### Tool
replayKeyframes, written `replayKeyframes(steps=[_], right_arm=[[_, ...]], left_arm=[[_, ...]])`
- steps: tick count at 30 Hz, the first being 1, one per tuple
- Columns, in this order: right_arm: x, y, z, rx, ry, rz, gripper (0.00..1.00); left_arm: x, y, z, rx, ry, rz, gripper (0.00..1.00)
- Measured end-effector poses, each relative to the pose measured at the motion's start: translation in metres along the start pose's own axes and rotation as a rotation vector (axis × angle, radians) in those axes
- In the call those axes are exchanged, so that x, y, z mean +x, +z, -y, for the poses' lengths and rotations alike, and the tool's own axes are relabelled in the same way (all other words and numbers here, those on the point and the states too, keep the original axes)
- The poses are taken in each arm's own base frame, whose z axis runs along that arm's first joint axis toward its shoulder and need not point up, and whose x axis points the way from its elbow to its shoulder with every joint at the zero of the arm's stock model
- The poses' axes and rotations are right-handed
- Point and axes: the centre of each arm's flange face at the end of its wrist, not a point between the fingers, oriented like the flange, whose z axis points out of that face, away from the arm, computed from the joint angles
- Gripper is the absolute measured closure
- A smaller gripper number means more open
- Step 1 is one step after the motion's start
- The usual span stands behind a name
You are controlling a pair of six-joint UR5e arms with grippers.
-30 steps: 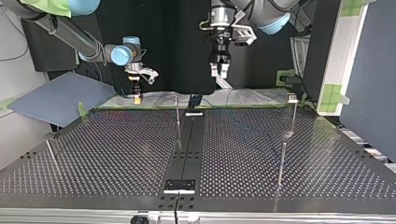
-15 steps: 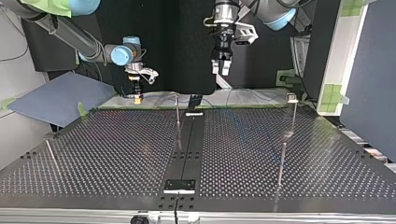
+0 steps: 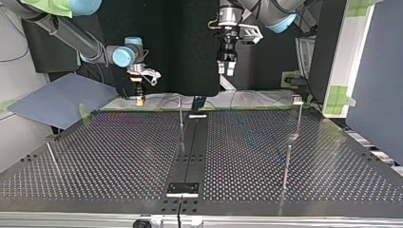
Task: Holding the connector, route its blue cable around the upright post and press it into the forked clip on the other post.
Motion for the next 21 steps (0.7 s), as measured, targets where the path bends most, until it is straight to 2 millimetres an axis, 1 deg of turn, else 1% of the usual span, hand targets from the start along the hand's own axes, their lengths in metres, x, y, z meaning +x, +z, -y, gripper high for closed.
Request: replayKeyframes(steps=[3, 7, 13, 21], right_arm=[[0.003, 0.001, -0.006, -0.026, -0.001, 0.007, 1.0], [0.016, 0.002, -0.012, -0.054, 0.004, -0.002, 1.0], [0.046, 0.007, -0.018, -0.069, 0.034, -0.043, 1.0], [0.097, 0.018, -0.021, -0.07, 0.045, -0.099, 1.0]], left_arm=[[0.0, 0.0, 0.0, 0.001, 0.0, 0.0, 0.0], [0.0, 0.0, 0.0, 0.002, 0.001, 0.0, 0.0], [0.0, 0.0, 0.0, 0.003, 0.0, 0.0, 0.0], [-0.001, 0.002, 0.0, 0.002, 0.0, 0.003, 0.0]])
